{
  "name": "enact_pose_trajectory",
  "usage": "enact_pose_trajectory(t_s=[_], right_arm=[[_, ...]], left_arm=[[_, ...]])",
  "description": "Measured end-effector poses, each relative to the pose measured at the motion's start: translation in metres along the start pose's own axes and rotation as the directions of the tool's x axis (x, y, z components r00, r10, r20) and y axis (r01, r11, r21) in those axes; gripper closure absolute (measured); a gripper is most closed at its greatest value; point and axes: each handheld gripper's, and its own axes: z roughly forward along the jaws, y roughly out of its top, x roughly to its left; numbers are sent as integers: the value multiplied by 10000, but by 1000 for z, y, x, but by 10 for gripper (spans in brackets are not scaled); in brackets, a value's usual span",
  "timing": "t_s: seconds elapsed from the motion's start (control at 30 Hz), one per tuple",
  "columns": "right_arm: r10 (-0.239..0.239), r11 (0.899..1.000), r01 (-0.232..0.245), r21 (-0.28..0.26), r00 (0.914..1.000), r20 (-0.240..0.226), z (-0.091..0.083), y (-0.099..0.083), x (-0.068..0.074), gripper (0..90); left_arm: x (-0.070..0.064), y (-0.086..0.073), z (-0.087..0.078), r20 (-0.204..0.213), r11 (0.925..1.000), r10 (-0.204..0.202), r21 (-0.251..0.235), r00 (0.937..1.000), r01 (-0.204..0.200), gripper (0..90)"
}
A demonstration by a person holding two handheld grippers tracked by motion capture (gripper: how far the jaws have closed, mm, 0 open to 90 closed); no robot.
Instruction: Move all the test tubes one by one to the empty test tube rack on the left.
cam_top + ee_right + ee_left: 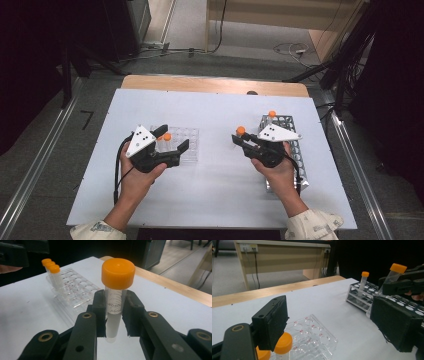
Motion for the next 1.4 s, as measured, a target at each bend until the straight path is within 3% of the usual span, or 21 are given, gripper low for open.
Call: enact_pose_trajectory(t_s=[0.47, 1.03, 1.4], right_arm=[[-338, 9984, 376, 419, 9957, -864, 26, -2, 30, 718], [-594, 9936, 758, 839, 9814, -1828, 51, -6, 61, 718], [-702, 9924, 894, 851, 9759, -2068, 56, -5, 69, 717]], left_arm=[[-14, -2, 6, 528, 9994, 297, 154, 9982, -306, 201], [-33, -8, 14, 1565, 9961, 706, 411, 9851, -779, 367], [-37, -11, 17, 1989, 9936, 845, 568, 9764, -975, 497]])
